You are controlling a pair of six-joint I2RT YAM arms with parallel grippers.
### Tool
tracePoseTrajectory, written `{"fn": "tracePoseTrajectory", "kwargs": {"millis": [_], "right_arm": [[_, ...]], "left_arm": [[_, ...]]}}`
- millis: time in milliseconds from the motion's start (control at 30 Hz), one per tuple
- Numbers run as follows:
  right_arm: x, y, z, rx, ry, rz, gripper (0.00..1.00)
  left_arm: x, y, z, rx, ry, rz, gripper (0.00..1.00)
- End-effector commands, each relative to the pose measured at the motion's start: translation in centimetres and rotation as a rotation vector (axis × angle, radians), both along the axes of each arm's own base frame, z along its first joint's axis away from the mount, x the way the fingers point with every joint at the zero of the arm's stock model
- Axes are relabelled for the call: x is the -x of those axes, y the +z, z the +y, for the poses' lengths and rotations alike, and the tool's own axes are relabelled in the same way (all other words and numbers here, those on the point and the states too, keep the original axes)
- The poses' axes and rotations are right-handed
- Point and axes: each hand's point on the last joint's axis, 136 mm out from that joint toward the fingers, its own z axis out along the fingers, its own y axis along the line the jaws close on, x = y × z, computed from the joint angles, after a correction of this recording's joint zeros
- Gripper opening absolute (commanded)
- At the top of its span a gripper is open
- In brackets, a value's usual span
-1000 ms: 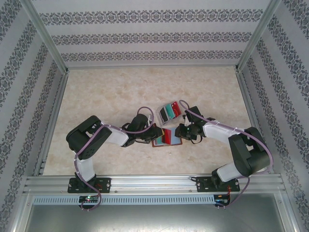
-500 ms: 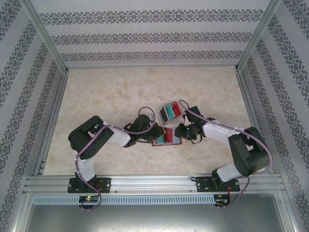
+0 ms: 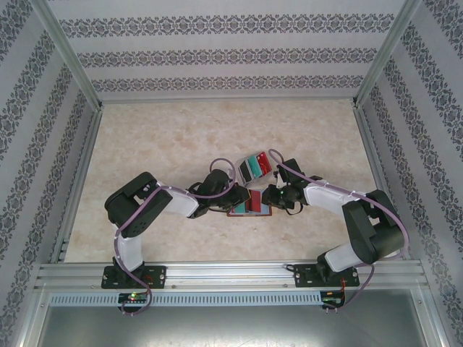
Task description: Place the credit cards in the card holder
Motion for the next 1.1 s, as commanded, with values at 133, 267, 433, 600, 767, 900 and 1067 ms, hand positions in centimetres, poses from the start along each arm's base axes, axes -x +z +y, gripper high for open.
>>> {"fn": "tracePoseTrajectory", "kwargs": {"millis": [133, 267, 433, 600, 767, 900, 1067], "right_arm": [[1.5, -1.4, -0.4, 0.026, -0.013, 0.051, 0.29], [1.3, -1.1, -0.6, 0.030, -0.018, 0.038, 0.30], [1.1, -0.7, -0.6, 0.028, -0.018, 0.030, 0.30], [1.1, -0.7, -0.5, 0.026, -0.012, 0.033, 0.30], [1.2, -0.8, -0.5, 0.021, -0.021, 0.032, 0.30], [1.2, -0.8, -0.4, 0.011, -0.027, 0.031, 0.31], [1.1, -0.6, -0.4, 0.007, -0.031, 0.029, 0.31]], "left_arm": [[1.7, -1.8, -0.4, -0.071, -0.040, 0.058, 0.21], [2.1, -1.7, 0.7, -0.115, -0.022, 0.059, 0.27], [2.2, -1.4, 1.5, -0.176, -0.021, 0.051, 0.25], [2.4, -1.8, 0.7, -0.162, -0.050, 0.071, 0.17], [2.2, -1.6, 0.0, -0.165, -0.061, 0.063, 0.11], [2.1, -1.8, -1.0, -0.152, -0.077, 0.063, 0.11], [2.0, -2.3, -1.7, -0.122, -0.085, 0.081, 0.13]]}}
